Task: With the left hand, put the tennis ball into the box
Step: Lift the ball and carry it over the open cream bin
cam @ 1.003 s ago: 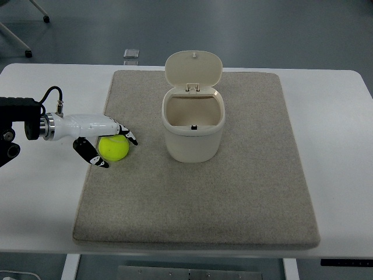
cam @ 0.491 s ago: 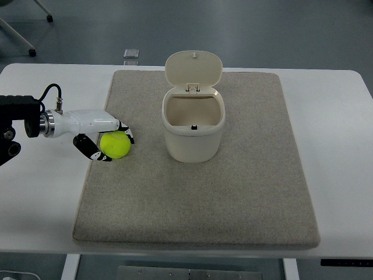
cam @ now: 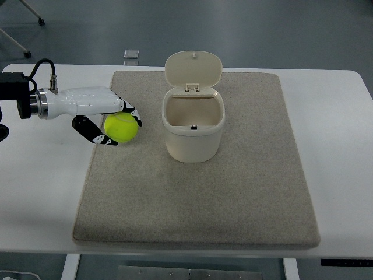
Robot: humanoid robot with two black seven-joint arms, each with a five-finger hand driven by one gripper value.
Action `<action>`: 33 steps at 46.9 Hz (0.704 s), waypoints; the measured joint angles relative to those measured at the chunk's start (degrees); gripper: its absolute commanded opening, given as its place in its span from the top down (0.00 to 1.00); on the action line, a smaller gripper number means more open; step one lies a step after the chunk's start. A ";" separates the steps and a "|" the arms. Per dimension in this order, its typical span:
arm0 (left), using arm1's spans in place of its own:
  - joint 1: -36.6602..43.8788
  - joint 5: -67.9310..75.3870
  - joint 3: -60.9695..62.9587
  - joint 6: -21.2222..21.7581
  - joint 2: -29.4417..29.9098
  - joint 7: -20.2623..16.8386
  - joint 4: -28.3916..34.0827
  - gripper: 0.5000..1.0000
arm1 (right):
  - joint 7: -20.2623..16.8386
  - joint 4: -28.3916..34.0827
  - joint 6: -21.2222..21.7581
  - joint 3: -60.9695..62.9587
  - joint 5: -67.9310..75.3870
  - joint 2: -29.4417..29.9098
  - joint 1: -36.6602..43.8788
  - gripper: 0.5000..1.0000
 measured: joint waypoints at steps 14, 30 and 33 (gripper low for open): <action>-5.12 0.41 0.15 3.44 -0.45 -0.72 -3.43 1.00 | 0.00 0.00 0.00 0.00 0.00 0.00 0.02 0.12; -12.85 5.47 0.81 3.29 -4.52 -0.76 -4.48 1.00 | 0.00 0.00 0.00 0.00 -0.03 0.00 0.04 0.12; -13.36 8.43 0.94 3.28 -5.93 -0.93 -4.42 1.00 | 0.00 0.00 0.00 0.00 -0.03 0.00 0.06 0.12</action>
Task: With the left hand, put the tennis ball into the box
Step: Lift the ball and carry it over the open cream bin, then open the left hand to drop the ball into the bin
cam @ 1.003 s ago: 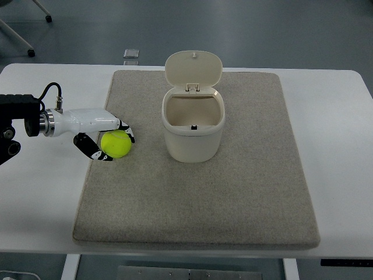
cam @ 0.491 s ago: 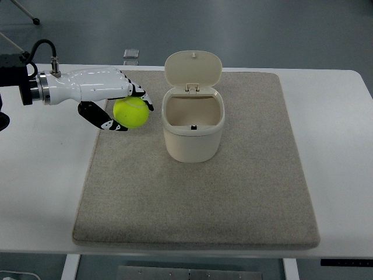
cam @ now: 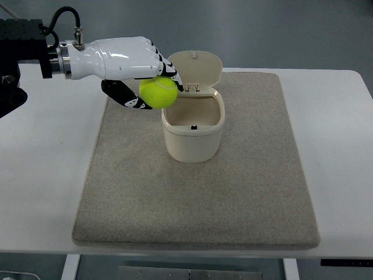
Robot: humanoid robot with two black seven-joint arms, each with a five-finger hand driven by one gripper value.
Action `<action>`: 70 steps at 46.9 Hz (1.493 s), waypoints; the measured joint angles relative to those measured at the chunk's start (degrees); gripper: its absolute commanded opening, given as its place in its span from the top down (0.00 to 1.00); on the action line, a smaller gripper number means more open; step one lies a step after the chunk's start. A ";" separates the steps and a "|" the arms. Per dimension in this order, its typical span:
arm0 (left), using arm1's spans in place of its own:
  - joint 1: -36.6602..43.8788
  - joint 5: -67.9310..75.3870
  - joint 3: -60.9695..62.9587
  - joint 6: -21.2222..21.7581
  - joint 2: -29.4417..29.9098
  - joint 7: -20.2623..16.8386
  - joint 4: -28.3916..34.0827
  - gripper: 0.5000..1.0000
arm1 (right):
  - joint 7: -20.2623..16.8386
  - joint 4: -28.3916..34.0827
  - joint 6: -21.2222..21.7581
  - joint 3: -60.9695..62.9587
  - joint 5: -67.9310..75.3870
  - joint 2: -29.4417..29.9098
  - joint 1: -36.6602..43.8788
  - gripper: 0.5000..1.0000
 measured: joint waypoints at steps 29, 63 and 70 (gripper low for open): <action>-4.51 16.49 3.49 0.09 -11.79 0.11 6.46 1.00 | -0.01 0.00 -0.02 -0.01 0.01 0.00 -0.04 0.12; -4.02 16.61 3.56 0.18 -15.31 0.38 9.97 0.08 | 0.00 0.00 0.00 0.00 0.00 0.00 -0.02 0.12; -4.01 16.37 3.44 0.00 -14.69 0.38 9.79 0.08 | 0.00 0.00 0.00 0.00 0.01 0.00 -0.02 0.12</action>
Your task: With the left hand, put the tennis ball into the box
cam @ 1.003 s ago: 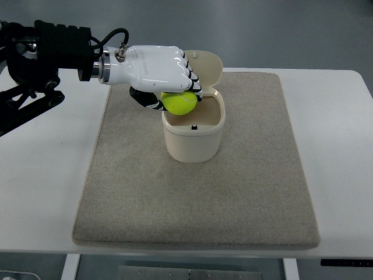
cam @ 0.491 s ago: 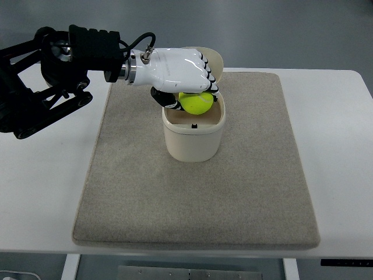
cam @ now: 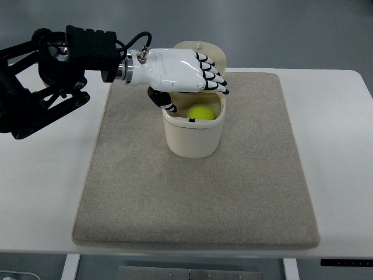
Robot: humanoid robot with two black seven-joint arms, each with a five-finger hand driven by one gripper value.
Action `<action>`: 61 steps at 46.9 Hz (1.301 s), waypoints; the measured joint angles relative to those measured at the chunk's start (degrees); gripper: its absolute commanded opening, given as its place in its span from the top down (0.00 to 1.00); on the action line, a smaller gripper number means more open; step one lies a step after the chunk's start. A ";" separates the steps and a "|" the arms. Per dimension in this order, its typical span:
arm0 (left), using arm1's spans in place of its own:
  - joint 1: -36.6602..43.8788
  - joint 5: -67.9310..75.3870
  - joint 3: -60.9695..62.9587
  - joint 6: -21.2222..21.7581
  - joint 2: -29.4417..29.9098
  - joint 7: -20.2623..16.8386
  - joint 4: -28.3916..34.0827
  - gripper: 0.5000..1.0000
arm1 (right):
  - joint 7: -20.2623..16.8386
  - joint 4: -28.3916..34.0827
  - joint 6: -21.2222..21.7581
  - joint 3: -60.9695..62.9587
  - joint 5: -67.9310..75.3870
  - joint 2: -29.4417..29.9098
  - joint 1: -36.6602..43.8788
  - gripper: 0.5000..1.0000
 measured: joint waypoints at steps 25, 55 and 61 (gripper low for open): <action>-0.44 -58.82 -0.76 -4.98 16.29 -0.18 -3.60 0.01 | 0.00 0.00 0.00 0.00 0.01 0.00 0.01 0.12; 12.95 -126.49 0.49 -5.59 21.48 11.26 7.60 0.01 | 0.00 0.00 -0.01 0.00 0.01 0.00 -0.01 0.12; 14.16 -135.05 0.50 -5.03 19.96 17.69 9.51 0.01 | 0.00 -0.01 -0.01 0.00 0.01 0.00 -0.03 0.12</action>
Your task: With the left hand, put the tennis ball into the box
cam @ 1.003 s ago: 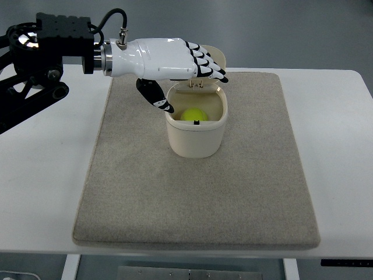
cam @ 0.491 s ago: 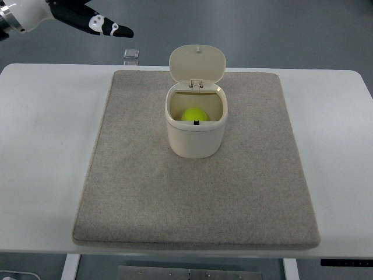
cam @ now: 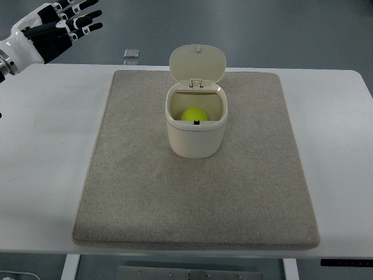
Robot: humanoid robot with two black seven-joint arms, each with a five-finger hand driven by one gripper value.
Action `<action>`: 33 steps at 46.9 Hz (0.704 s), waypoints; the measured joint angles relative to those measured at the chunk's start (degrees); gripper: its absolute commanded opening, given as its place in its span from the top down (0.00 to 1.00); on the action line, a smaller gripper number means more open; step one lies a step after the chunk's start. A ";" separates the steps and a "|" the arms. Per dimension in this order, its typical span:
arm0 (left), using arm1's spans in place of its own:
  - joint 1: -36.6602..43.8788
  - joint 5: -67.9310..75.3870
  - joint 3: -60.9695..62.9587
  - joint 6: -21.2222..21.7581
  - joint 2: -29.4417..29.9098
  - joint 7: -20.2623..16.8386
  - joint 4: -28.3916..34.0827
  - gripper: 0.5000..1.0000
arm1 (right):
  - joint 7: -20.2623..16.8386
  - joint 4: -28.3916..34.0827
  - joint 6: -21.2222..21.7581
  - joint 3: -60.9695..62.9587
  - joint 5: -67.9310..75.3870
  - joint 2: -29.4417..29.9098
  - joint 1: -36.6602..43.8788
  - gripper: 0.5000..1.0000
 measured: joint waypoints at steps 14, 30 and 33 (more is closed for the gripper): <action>1.51 -12.36 -0.03 1.98 -6.32 7.18 4.30 0.01 | 0.00 0.00 0.00 0.00 -0.03 0.00 0.00 0.12; 2.99 -11.79 -0.93 0.33 -14.17 6.83 10.98 0.01 | 0.00 0.01 0.00 0.00 -0.03 0.00 0.01 0.12; 3.17 -11.79 -1.07 -0.71 -14.19 6.83 10.86 0.01 | 0.00 0.00 0.00 0.00 -0.02 0.00 -0.01 0.12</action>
